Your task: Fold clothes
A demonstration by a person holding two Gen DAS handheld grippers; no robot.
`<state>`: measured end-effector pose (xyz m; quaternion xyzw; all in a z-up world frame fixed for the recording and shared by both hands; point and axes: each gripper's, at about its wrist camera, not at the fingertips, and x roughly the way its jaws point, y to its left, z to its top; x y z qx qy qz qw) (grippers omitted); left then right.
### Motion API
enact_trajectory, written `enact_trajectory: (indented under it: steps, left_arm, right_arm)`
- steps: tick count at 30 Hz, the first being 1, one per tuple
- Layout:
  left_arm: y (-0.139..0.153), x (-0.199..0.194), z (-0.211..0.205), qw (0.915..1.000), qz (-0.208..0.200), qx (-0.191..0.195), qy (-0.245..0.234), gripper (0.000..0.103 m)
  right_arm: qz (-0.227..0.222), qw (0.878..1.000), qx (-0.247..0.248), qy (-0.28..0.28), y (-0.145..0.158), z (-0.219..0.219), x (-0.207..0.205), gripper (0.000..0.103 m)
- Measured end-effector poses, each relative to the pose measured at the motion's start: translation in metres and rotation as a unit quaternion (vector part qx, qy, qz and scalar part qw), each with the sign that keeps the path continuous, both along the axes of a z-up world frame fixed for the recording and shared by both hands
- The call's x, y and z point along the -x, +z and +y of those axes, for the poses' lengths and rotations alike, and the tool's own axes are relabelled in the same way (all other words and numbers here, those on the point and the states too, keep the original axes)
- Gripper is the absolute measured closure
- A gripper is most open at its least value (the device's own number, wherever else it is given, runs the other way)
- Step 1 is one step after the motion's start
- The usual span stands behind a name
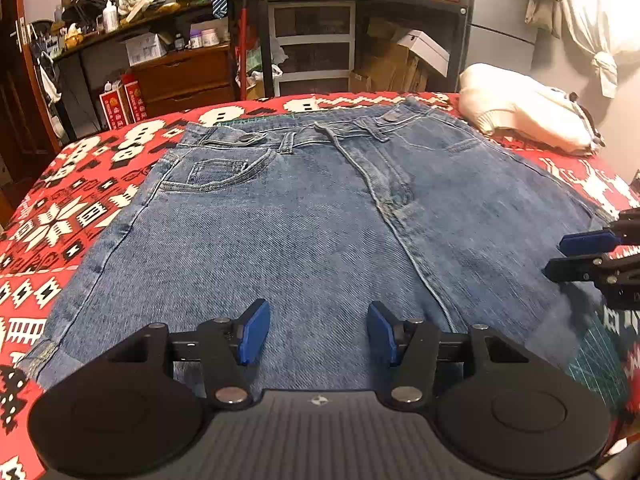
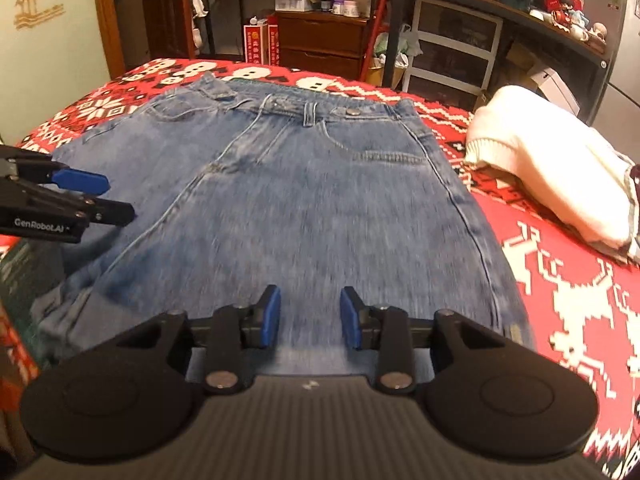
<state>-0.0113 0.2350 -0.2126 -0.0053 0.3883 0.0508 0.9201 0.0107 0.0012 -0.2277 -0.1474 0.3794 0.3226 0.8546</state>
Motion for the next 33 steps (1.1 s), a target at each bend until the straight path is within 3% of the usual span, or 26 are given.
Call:
enact_trajectory:
  steps: [7, 13, 18, 33]
  left_arm:
    - [0.009, -0.003, -0.011, 0.9999, -0.005, 0.007, -0.015, 0.054]
    - [0.009, -0.027, -0.018, 0.9995, -0.012, -0.003, -0.028, 0.054]
    - [0.002, -0.028, -0.022, 0.9995, 0.003, 0.007, -0.031, 0.055]
    - [0.004, 0.003, -0.03, 0.9982, 0.02, 0.04, -0.039, 0.057]
  right_arm:
    - [0.007, 1.0, -0.008, -0.006, 0.005, -0.002, 0.005, 0.067]
    - [-0.02, 0.999, -0.013, 0.03, 0.016, 0.037, 0.002, 0.067]
    - [-0.027, 0.998, 0.015, 0.05, 0.003, 0.069, -0.003, 0.067]
    - [-0.009, 0.999, 0.0, 0.053, 0.0, 0.036, 0.043, 0.066]
